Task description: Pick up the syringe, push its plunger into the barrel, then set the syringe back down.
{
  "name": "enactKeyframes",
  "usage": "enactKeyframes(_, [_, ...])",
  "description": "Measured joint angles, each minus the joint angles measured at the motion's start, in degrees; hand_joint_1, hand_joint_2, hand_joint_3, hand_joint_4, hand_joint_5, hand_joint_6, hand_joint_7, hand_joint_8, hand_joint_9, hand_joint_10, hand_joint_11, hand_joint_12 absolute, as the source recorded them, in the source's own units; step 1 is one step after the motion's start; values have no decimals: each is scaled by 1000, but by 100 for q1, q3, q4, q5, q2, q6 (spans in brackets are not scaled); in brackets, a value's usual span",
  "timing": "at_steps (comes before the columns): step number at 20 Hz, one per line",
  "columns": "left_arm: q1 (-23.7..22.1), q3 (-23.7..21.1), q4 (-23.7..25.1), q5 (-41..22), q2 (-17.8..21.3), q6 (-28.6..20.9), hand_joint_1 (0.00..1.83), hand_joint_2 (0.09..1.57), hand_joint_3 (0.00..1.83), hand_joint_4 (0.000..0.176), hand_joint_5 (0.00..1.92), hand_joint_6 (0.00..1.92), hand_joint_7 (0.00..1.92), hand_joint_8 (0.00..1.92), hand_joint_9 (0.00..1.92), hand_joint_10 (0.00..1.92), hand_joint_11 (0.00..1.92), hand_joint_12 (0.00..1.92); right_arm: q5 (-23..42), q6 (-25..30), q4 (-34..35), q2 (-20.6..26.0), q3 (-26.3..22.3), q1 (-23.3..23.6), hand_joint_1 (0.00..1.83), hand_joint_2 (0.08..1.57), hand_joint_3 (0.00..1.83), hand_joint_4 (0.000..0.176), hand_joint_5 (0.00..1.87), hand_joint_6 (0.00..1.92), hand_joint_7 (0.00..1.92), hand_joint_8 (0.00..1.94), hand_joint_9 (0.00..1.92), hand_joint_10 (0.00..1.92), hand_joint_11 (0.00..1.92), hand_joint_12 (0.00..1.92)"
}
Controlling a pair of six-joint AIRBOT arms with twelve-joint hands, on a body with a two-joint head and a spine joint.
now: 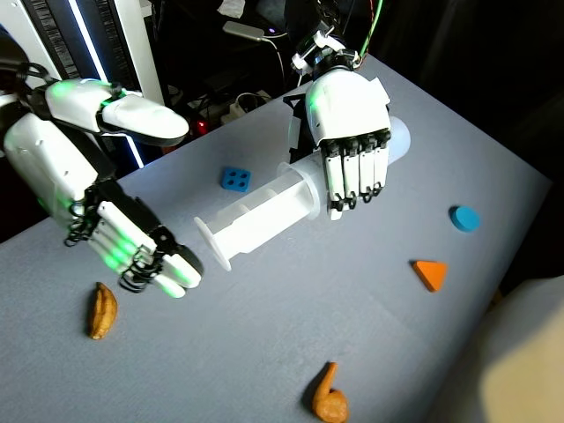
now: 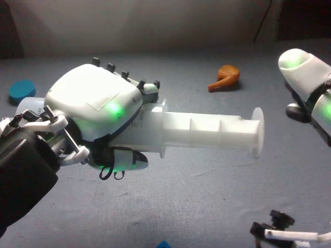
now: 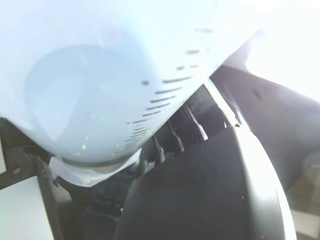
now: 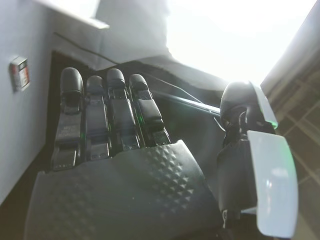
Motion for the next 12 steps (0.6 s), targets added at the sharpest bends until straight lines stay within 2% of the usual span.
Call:
enactKeyframes(4, [0,87,13,-37,0,-26,1382,1094,0,0,999,819,1044,936,906,1195,861,976,9,20,492,-210,0,37,0,1098,0,2,60,1,95,1,48,1,0,528])
enactKeyframes(6, [0,116,-17,-31,-7,-28,1382,1095,0,0,995,821,1040,938,912,1194,867,978,4,26,763,-297,20,37,0,1098,0,1,77,4,124,4,75,5,0,563])
enactKeyframes(12, [0,114,-22,61,-24,-28,1381,1096,0,0,999,818,1027,947,915,1195,872,983,-203,33,846,-748,282,83,0,1099,0,2,55,0,102,2,48,0,0,562])
